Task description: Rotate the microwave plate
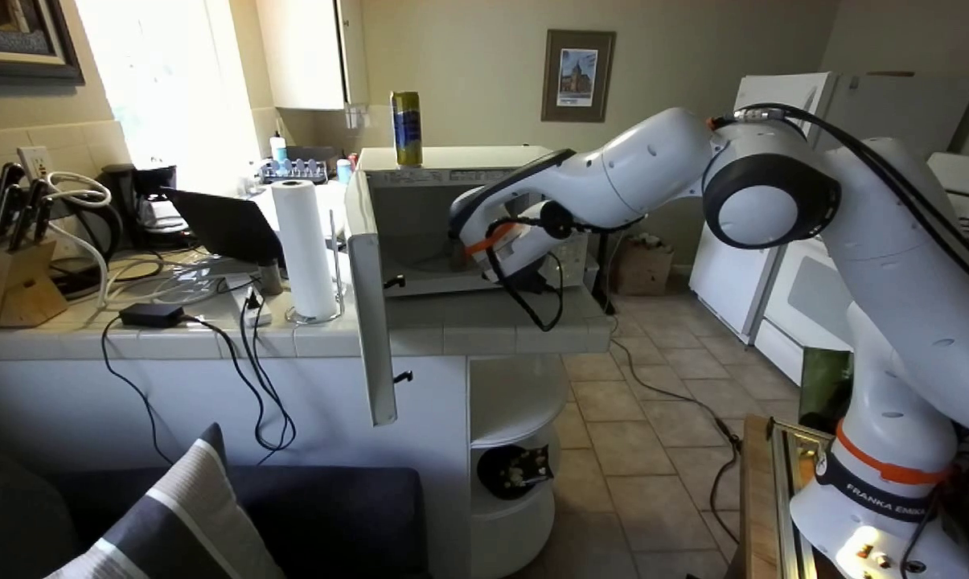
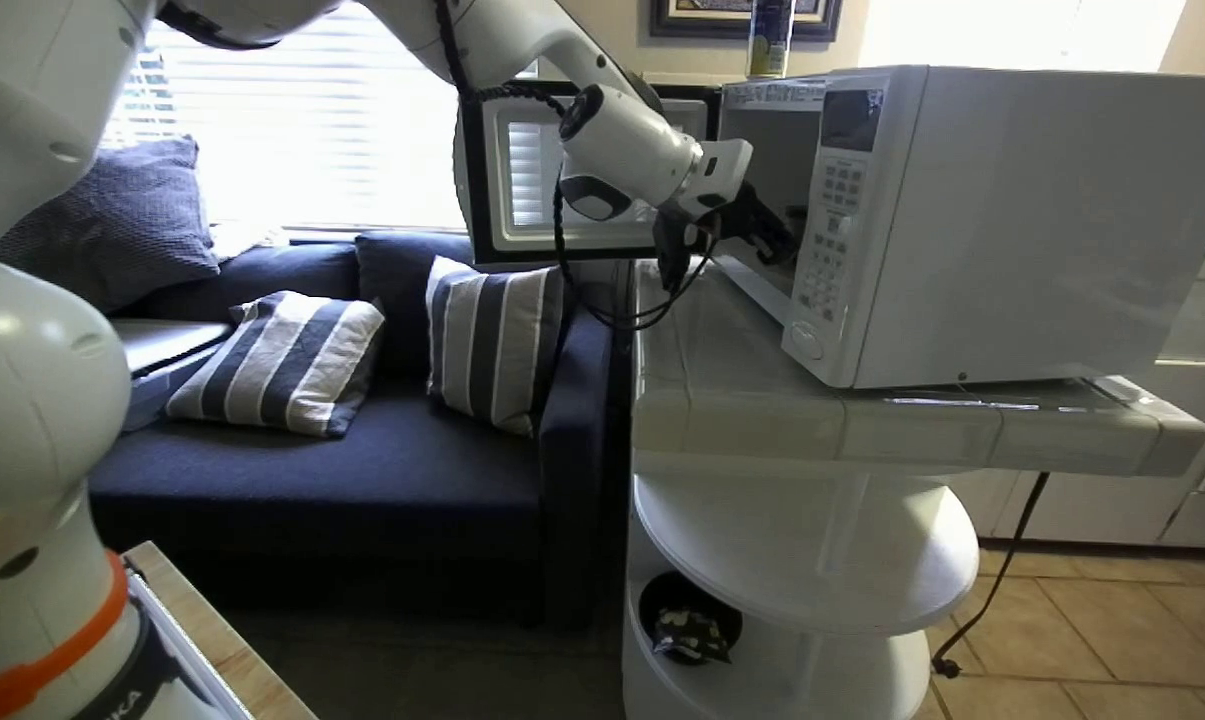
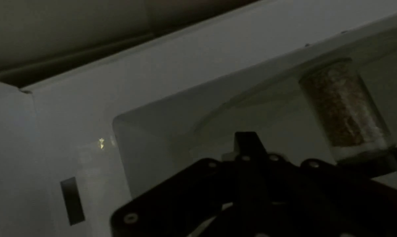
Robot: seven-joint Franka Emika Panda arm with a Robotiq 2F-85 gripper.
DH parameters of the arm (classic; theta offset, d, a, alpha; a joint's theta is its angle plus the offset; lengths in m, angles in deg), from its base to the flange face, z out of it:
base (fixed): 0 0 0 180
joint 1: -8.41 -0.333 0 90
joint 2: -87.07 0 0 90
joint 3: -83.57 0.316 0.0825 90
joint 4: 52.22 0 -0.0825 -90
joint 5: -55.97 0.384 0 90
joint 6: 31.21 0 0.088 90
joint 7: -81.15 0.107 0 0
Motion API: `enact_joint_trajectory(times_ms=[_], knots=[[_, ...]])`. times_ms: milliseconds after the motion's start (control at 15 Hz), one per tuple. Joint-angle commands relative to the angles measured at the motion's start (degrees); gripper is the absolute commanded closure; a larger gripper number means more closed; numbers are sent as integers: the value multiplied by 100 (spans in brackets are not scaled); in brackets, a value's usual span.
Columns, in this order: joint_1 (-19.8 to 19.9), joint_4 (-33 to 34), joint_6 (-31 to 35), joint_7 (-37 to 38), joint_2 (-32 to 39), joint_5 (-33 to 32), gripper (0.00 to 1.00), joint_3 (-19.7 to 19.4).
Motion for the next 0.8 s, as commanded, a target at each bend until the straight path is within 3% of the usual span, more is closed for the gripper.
enact_joint_trajectory(times_ms=[0, 733], knots=[[451, 636, 65, -730, 248, 504, 100, 358], [1101, 1747, 101, -1359, 748, 412, 100, 978]])
